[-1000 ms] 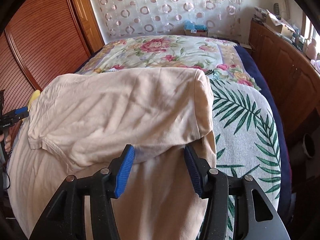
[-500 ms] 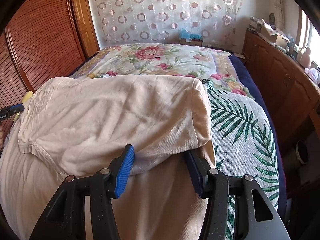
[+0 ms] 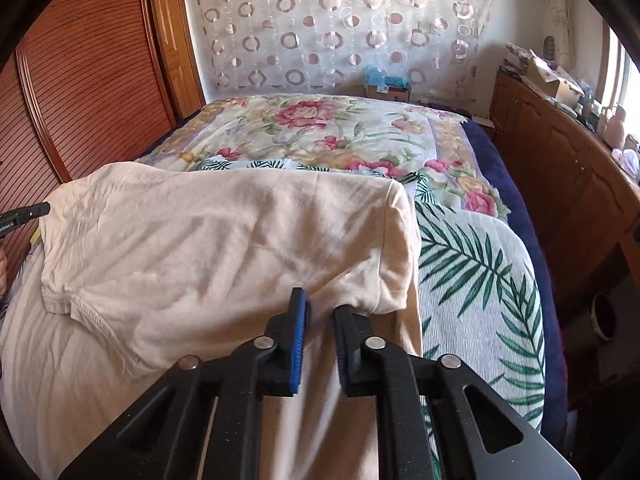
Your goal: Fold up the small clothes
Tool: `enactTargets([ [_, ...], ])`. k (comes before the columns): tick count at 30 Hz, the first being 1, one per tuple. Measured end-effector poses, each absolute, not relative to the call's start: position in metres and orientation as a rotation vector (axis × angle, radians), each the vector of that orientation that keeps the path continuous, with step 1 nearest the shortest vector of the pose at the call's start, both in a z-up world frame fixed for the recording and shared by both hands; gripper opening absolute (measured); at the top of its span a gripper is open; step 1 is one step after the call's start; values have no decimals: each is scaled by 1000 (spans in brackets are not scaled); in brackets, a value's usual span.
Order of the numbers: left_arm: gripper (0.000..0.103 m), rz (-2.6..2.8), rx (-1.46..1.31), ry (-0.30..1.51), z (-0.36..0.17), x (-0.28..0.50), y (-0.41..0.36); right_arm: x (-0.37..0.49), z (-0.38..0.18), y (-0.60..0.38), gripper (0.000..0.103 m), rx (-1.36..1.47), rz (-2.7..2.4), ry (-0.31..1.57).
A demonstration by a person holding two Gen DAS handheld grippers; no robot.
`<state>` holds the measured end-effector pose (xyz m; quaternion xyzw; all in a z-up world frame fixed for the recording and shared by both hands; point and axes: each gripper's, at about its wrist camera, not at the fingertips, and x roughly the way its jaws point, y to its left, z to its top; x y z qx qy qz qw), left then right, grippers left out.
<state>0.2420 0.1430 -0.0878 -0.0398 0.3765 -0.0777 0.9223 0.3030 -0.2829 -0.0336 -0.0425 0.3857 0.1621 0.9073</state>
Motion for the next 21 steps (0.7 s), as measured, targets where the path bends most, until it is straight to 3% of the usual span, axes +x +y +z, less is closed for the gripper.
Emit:
enactTargets([
  [2, 4, -158, -82, 757, -83, 240, 142, 303, -35, -282, 3, -80, 349, 787],
  [21, 3, -190, -82, 590, -17, 146, 136, 187, 15, -311, 2, -57, 358, 525],
])
